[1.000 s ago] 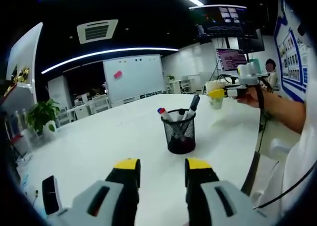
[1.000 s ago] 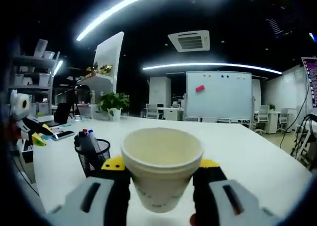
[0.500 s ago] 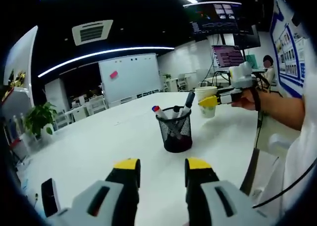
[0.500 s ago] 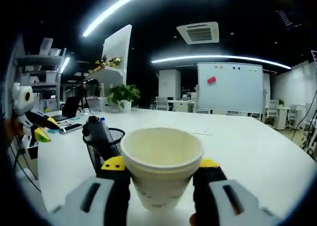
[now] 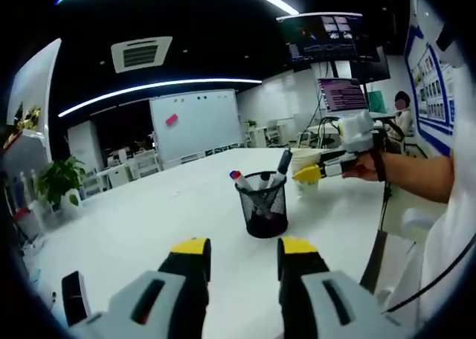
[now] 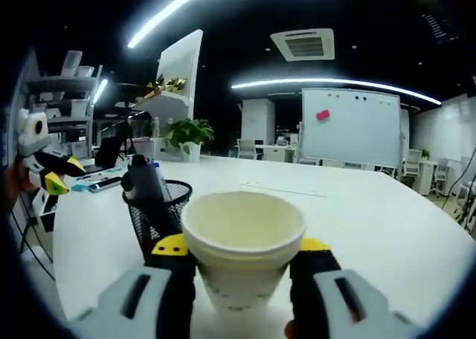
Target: Place the scattered laser pointers and whiteboard markers into the pen holder and stack the scattered paper cups together
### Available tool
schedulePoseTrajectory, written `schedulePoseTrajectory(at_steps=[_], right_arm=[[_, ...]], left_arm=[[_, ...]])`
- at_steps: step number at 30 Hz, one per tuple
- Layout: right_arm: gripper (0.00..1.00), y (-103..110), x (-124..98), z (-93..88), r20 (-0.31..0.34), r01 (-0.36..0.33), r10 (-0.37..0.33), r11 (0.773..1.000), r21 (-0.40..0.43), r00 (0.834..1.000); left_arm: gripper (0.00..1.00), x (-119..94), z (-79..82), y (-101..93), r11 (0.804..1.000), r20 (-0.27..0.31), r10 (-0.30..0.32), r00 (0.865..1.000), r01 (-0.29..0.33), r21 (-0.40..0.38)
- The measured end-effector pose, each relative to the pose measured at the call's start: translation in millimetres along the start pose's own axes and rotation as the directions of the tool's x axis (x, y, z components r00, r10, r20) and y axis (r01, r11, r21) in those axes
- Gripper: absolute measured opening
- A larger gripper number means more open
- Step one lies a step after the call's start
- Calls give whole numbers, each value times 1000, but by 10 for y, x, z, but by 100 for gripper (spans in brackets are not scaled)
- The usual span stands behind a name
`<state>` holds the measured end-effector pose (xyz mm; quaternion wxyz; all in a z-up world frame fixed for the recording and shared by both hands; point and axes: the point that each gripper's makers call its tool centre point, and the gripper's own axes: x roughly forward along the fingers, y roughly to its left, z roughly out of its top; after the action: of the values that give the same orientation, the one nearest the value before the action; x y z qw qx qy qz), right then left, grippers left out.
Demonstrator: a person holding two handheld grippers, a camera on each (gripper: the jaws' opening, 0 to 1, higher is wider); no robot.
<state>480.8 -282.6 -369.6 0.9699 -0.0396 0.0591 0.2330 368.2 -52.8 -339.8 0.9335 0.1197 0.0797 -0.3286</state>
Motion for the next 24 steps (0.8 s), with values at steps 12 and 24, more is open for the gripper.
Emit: schedulePoseTrajectory(at_steps=[12,24], right_arm=[[50,39,102,-164,-37,-15,15,1000,-16,999],[51,-19,135,-204,-36,-8,8,1000,-13,999]], left_arm=[[37,7,-89,12,1000,-19,0,1000,0,-10],[37,1,-104,47,1000,-24,8,1000,-8,-10]])
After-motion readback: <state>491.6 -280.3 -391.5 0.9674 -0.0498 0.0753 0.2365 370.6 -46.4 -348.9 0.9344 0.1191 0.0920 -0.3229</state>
